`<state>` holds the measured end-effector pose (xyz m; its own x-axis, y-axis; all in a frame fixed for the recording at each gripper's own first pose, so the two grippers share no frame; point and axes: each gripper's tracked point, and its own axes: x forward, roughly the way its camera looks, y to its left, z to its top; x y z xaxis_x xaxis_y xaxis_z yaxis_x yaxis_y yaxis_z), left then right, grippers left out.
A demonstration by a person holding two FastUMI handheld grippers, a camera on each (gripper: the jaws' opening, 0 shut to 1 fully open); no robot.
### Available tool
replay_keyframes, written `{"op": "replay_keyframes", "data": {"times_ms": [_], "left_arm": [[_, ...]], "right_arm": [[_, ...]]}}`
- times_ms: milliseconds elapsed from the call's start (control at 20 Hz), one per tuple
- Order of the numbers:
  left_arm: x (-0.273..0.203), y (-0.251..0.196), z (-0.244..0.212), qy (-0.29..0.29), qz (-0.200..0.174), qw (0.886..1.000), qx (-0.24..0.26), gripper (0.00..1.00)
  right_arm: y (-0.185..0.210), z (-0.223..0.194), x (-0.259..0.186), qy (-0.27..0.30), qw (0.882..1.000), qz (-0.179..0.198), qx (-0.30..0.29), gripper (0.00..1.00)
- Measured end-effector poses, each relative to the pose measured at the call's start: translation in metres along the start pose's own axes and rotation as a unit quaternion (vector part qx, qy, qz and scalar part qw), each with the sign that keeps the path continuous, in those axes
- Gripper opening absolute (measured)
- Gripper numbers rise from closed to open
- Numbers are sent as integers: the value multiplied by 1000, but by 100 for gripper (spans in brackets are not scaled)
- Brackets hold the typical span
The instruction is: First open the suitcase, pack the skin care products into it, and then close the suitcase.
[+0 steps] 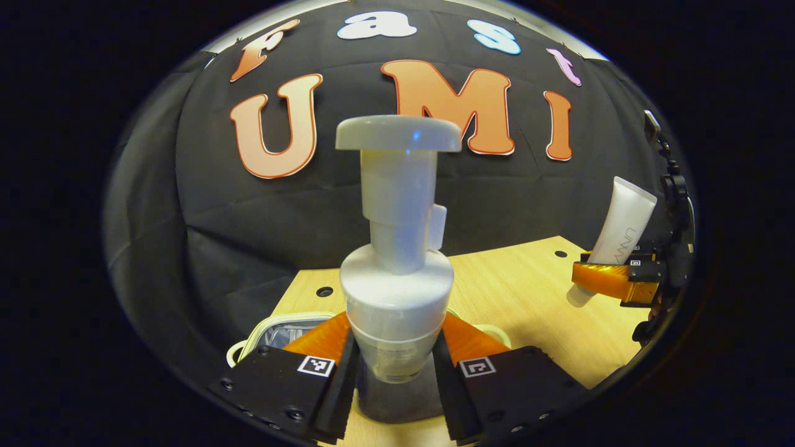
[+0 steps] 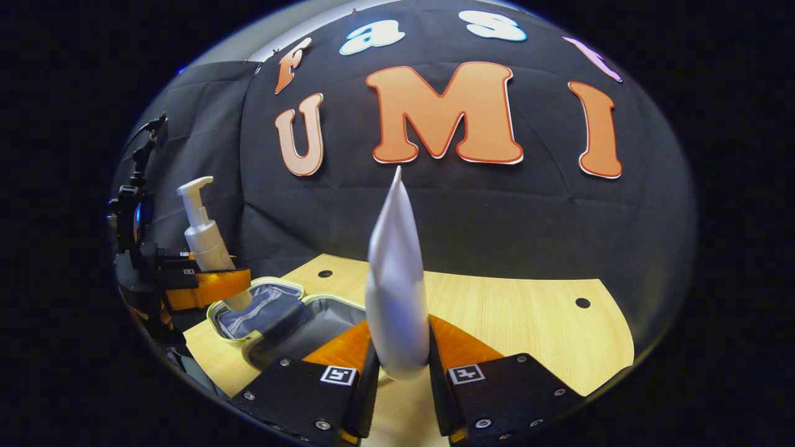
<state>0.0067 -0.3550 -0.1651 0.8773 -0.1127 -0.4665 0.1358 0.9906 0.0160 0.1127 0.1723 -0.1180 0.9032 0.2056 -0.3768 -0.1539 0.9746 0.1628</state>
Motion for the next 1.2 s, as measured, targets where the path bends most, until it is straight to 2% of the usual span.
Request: {"op": "replay_keyframes", "data": {"times_ms": [200,450,650,900,1200], "left_arm": [[15,5,-23,25,-40,999,-17,58],[35,0,-67,80,-96,992,-13,58],[49,1,-107,160,-103,981,-41,59],[55,-15,-135,248,-108,960,-71,58],[53,-23,-174,363,-80,923,-97,59]], "right_arm": [[31,-23,8,21,1000,-3,-3,40],[58,-48,22,51,998,-12,17,40],[79,-62,31,76,997,-1,32,40],[97,-76,50,106,993,28,41,40],[98,-88,61,131,989,44,50,40]]}}
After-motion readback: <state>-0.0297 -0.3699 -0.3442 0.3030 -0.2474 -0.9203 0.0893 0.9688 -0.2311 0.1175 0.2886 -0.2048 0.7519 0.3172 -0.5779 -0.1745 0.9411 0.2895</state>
